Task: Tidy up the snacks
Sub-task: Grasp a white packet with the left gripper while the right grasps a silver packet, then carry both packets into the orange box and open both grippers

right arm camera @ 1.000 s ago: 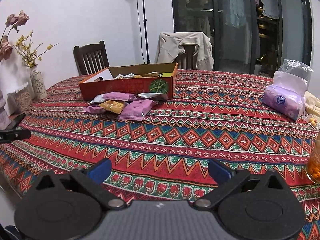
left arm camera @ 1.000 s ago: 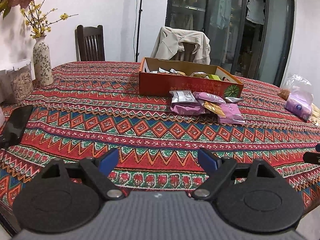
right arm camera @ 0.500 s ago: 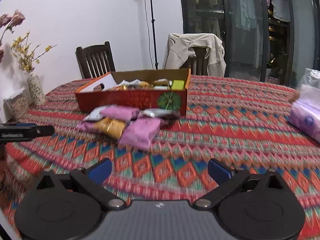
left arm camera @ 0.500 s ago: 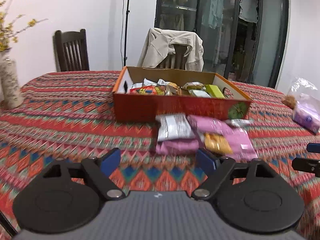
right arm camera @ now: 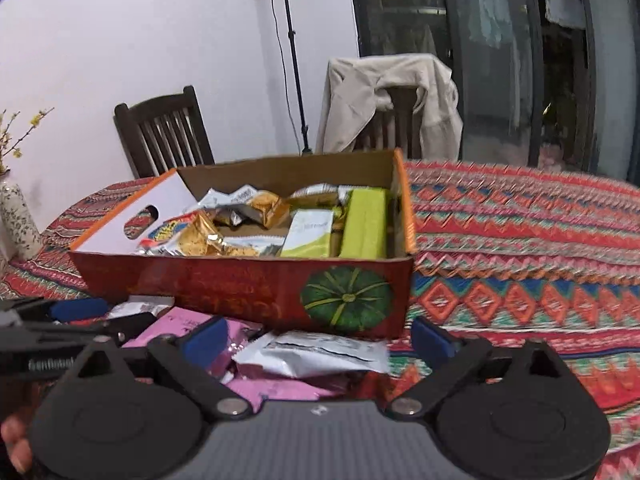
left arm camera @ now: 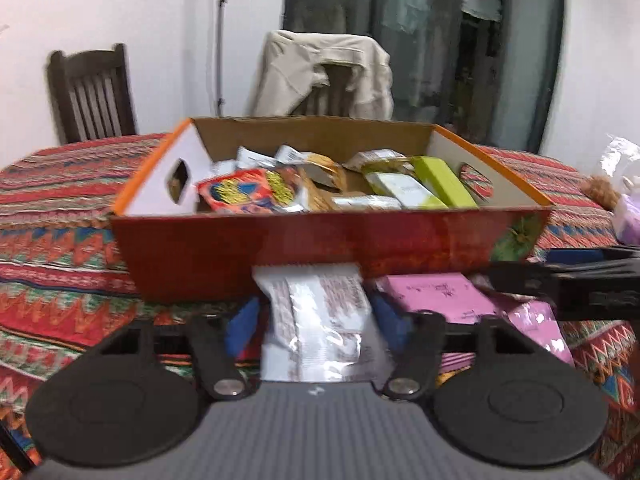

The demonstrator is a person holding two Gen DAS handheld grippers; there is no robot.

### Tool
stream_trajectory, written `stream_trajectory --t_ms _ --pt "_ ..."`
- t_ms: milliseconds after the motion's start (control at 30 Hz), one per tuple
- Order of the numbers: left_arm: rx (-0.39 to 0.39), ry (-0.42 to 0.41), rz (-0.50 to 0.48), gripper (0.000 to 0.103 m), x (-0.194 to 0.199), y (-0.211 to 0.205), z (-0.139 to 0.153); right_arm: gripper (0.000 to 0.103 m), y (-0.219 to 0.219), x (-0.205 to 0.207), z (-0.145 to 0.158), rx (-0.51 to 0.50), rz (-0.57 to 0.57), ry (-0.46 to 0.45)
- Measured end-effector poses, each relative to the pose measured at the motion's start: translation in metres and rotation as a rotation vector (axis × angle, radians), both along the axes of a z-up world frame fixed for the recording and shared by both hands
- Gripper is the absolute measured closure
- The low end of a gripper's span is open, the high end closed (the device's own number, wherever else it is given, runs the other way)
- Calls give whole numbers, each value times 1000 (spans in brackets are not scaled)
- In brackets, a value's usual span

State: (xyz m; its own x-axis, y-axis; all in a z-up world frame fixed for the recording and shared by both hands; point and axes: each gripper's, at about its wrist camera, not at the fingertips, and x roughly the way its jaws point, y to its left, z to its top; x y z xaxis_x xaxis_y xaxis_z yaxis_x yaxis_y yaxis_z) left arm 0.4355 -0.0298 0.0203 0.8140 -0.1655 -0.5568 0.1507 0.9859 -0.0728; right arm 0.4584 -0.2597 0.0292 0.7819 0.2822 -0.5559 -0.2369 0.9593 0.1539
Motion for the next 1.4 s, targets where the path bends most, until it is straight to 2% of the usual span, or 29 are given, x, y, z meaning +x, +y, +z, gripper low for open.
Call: stream_trajectory --t_ms 33,100,167,267,333,467,500,633,733,867,1000,1233,1400 --pt "-9 -4 -4 51 -1 1 -1 17 2 3 -6 6 3 10" --pt "-2 -13 7 55 -3 2 0 18 10 5 -16 -23 13 7" --pt "2 -15 15 57 -4 2 2 18 13 4 -18 -39 17 -1" --pt "0 -5 23 59 -4 5 5 24 10 4 -17 -11 31 7" --pt "-4 0 16 60 -8 6 8 28 10 3 -18 -35 37 21" --pt "-16 -20 20 61 -14 9 16 37 4 5 -19 13 45 59" --pt "-20 -18 27 61 -15 10 18 44 1 6 -19 38 47 65" --pt "-42 -45 46 61 -33 16 34 49 -7 1 -17 83 18 60" --pt "-55 -71 47 61 -57 19 48 53 -12 -10 -5 85 0 22" --pt "-58 -70 67 61 -91 19 55 55 -16 -37 12 78 -6 -33" --pt "-75 -61 78 61 -126 17 56 55 -18 -81 26 68 22 -82" --pt "-63 -39 55 61 -168 6 51 55 -18 -161 27 44 103 -82" --pt "-54 -42 49 61 -185 1 52 55 -22 -194 21 55 109 -59"
